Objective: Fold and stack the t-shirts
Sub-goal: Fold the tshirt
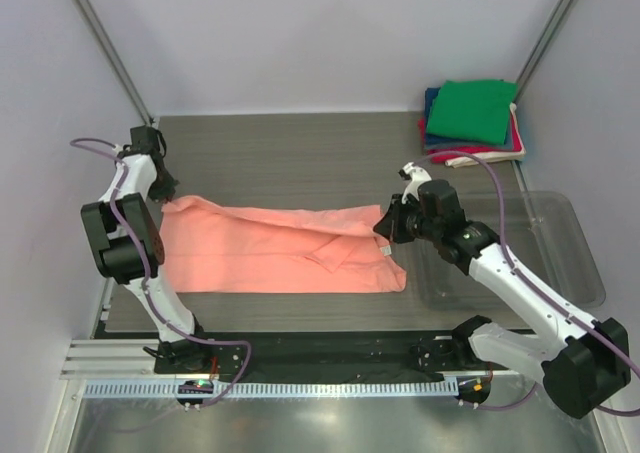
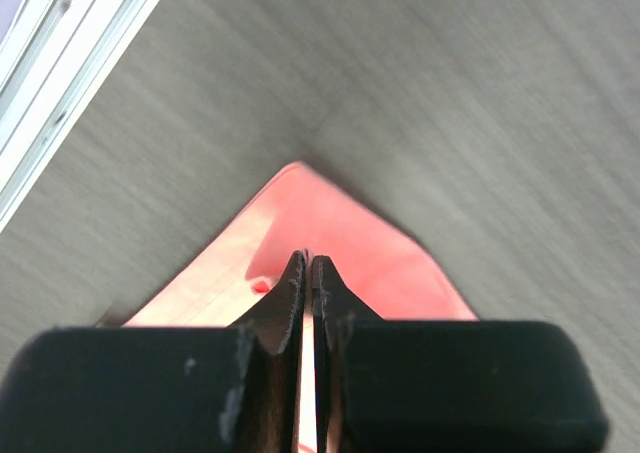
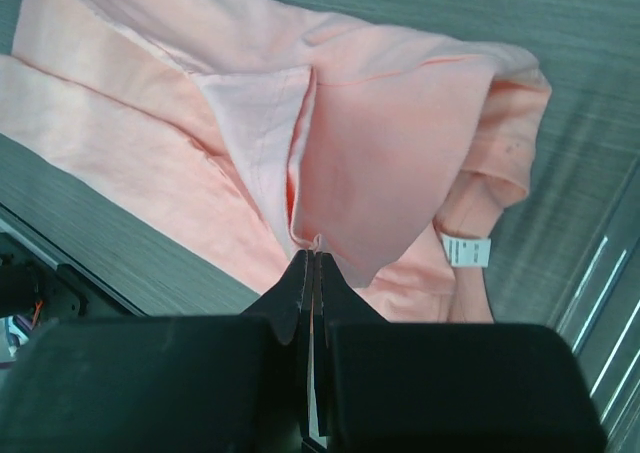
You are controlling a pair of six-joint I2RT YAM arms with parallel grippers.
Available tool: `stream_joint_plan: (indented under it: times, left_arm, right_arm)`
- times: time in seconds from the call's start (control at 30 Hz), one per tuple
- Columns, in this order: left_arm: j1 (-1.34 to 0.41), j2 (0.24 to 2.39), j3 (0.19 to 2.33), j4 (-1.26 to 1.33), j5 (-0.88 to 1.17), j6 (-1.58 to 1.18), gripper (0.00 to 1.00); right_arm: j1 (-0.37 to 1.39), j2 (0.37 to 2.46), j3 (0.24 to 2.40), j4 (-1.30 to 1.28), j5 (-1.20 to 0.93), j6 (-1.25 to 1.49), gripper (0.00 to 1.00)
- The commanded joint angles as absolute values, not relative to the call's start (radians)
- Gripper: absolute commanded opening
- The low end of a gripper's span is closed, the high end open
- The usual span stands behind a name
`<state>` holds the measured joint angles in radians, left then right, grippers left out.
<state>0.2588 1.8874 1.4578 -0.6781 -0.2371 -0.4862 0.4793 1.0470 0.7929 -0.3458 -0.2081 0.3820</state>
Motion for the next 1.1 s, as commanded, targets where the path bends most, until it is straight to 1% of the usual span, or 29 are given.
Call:
stream_joint_plan:
  times: [0.0, 0.2, 0.33, 0.4, 0.43, 0.47, 0.5, 0.53, 0.57, 0.63, 0.7, 0.77, 0.87, 0.9, 1.0, 1.03, 1.07]
  left_arm:
    - [0.276, 1.787, 1.422, -0.649, -0.279, -0.468, 0.00]
    - [0.316, 1.721, 1.352, -0.640, -0.319, -0.439, 0.00]
    - [0.336, 1.700, 1.321, -0.638, -0.310, -0.436, 0.00]
    - [0.334, 1.687, 1.309, -0.640, -0.305, -0.440, 0.02]
    - [0.336, 1.681, 1.307, -0.641, -0.307, -0.446, 0.10]
    - [0.336, 1.677, 1.304, -0.644, -0.304, -0.449, 0.18]
    - [0.336, 1.671, 1.304, -0.646, -0.302, -0.451, 0.33]
    - [0.337, 1.652, 1.304, -0.647, -0.310, -0.466, 0.59]
    - [0.336, 1.640, 1.302, -0.650, -0.317, -0.474, 0.68]
    - [0.336, 1.597, 1.287, -0.643, -0.336, -0.486, 0.79]
    - [0.334, 1.575, 1.284, -0.635, -0.344, -0.488, 0.80]
    - [0.327, 1.551, 1.285, -0.634, -0.344, -0.477, 0.78]
    - [0.269, 1.543, 1.289, -0.641, -0.348, -0.462, 0.77]
    - [0.217, 1.549, 1.290, -0.647, -0.369, -0.468, 0.77]
    - [0.120, 1.615, 1.331, -0.719, -0.385, -0.483, 0.77]
    - [0.103, 1.641, 1.342, -0.742, -0.358, -0.491, 0.76]
    - [0.089, 1.663, 1.350, -0.786, -0.351, -0.509, 0.75]
  right_arm:
    - [0.485, 0.973, 0.753, -0.342, -0.163, 0.434, 0.01]
    - [0.489, 0.913, 0.680, -0.353, -0.134, 0.494, 0.01]
    - [0.495, 0.896, 0.621, -0.353, -0.121, 0.540, 0.01]
    - [0.499, 0.888, 0.604, -0.357, -0.118, 0.552, 0.04]
    - [0.500, 0.884, 0.591, -0.368, -0.111, 0.557, 0.16]
    - [0.502, 0.870, 0.586, -0.376, -0.106, 0.569, 0.22]
    - [0.503, 0.864, 0.583, -0.383, -0.103, 0.572, 0.26]
    - [0.505, 0.856, 0.581, -0.402, -0.080, 0.575, 0.38]
    - [0.505, 0.842, 0.583, -0.408, -0.068, 0.583, 0.45]
    - [0.506, 0.828, 0.600, -0.425, -0.054, 0.584, 0.55]
    - [0.511, 0.828, 0.614, -0.425, -0.057, 0.588, 0.57]
    - [0.520, 0.850, 0.641, -0.407, -0.069, 0.595, 0.57]
    - [0.563, 0.951, 0.678, -0.361, -0.065, 0.610, 0.57]
    - [0.584, 1.032, 0.689, -0.351, -0.042, 0.617, 0.57]
    - [0.650, 1.178, 0.747, -0.339, 0.008, 0.643, 0.58]
    - [0.661, 1.278, 0.783, -0.342, 0.053, 0.659, 0.58]
    - [0.675, 1.337, 0.802, -0.347, 0.061, 0.669, 0.58]
